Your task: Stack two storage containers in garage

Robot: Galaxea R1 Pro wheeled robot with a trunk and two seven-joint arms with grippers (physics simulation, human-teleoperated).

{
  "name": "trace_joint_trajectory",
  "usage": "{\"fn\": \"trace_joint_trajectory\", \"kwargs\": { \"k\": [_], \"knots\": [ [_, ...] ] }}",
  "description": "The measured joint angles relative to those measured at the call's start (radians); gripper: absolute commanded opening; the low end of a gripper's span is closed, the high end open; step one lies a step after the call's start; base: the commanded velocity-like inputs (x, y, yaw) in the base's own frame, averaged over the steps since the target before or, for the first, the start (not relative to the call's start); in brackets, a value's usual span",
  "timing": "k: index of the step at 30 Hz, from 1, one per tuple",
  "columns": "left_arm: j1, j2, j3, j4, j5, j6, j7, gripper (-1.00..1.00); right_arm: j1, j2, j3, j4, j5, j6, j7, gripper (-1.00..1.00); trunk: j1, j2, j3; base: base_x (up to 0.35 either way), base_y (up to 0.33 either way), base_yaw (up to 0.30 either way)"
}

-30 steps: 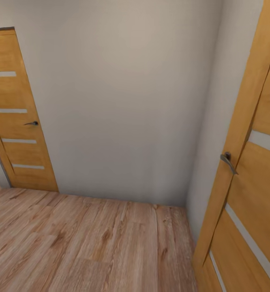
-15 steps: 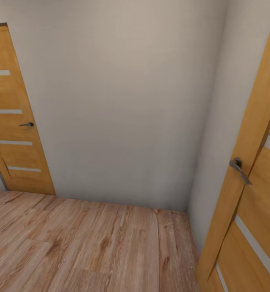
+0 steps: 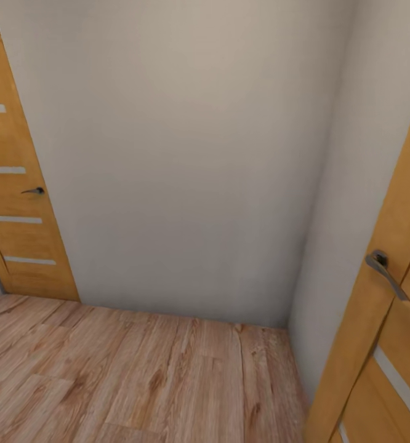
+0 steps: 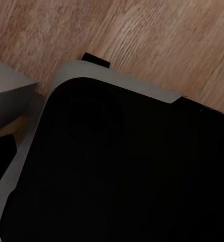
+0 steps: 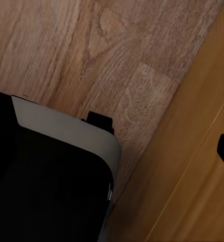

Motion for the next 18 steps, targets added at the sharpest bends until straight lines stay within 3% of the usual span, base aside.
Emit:
{"fn": "trace_joint_trajectory", "kwargs": {
  "k": [18],
  "knots": [
    [0.0, 0.0, 0.0, 0.0, 0.0, 0.0, 0.0, 1.0, 0.0, 0.0, 0.0, 0.0, 0.0, -0.001, 0.0, 1.0, 0.0, 0.0, 0.0, 0.194, 0.0, 0.0]
  ]
}}
